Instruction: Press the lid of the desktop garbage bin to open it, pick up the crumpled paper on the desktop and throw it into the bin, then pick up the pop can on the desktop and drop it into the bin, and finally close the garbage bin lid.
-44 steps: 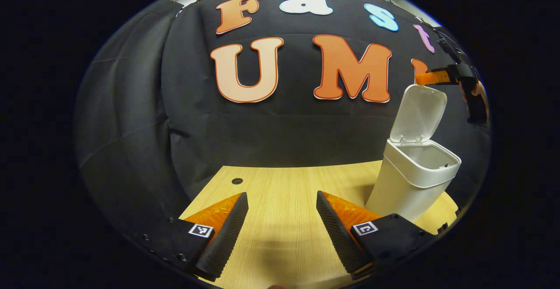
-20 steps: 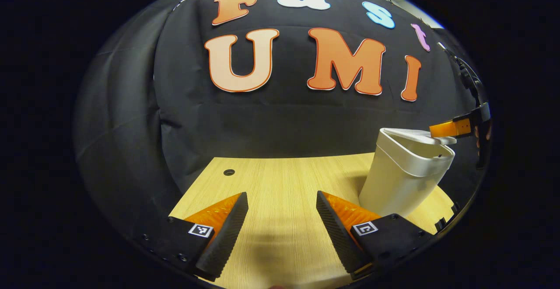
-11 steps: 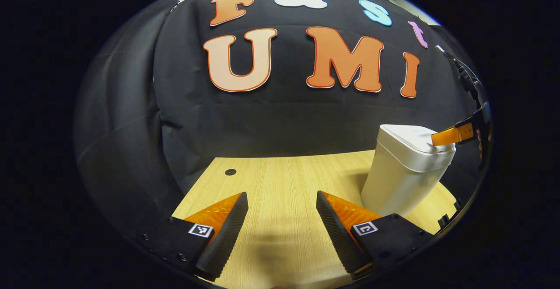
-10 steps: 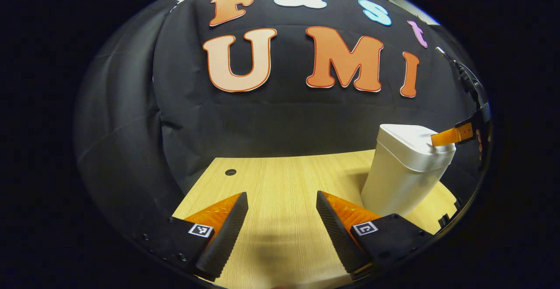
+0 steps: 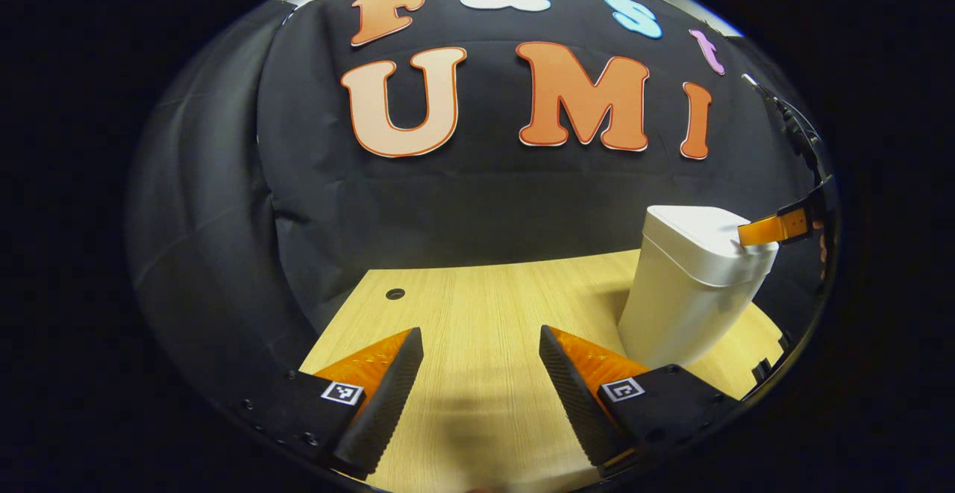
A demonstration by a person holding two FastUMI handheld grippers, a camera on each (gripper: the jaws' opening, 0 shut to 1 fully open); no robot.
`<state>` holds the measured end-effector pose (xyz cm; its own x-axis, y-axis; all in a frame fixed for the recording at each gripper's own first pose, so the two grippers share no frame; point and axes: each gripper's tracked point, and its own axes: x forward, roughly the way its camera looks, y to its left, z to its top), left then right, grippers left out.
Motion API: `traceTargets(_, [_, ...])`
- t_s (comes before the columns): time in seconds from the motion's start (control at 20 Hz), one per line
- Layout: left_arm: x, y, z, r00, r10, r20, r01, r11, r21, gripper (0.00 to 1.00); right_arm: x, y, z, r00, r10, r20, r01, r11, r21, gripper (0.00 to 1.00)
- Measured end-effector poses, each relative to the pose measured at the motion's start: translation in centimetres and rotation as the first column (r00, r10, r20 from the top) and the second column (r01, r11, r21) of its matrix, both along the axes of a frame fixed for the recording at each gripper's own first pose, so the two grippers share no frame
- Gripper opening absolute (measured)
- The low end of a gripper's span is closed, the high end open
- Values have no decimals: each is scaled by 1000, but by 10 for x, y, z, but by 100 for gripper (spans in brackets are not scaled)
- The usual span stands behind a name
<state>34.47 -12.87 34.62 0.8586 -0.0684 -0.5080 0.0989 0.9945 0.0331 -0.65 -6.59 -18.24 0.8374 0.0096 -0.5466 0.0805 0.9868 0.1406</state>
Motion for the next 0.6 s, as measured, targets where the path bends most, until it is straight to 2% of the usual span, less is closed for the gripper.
traceTargets(0.05, [-1, 1, 0, 1000, 1, 1, -1, 1000, 1, 100, 1, -2, -1, 1000, -6, 3, 6, 1000, 6, 47])
traceTargets(0.15, [-1, 2, 1, 1000, 1, 0, -1, 1000, 1, 100, 1, -5, -3, 1000, -19, 6, 19, 1000, 20, 40])
traceTargets(0.3, [0, 1, 3, 1000, -4, 1, 4, 1000, 8, 99, -2, -8, -6, 999, -35, -5, 35, 999, 30, 34])
traceTargets(0.45, [1, -1, 5, 1000, -17, 7, 17, 1000, 16, 99, -2, -10, -5, 999, -47, 9, 46, 998, 40, 23])
traceTargets(0.6, [3, -2, 11, 1000, -23, 16, 23, 1000, 19, 100, 0, -9, -4, 998, -42, 46, 41, 999, 19, 22])
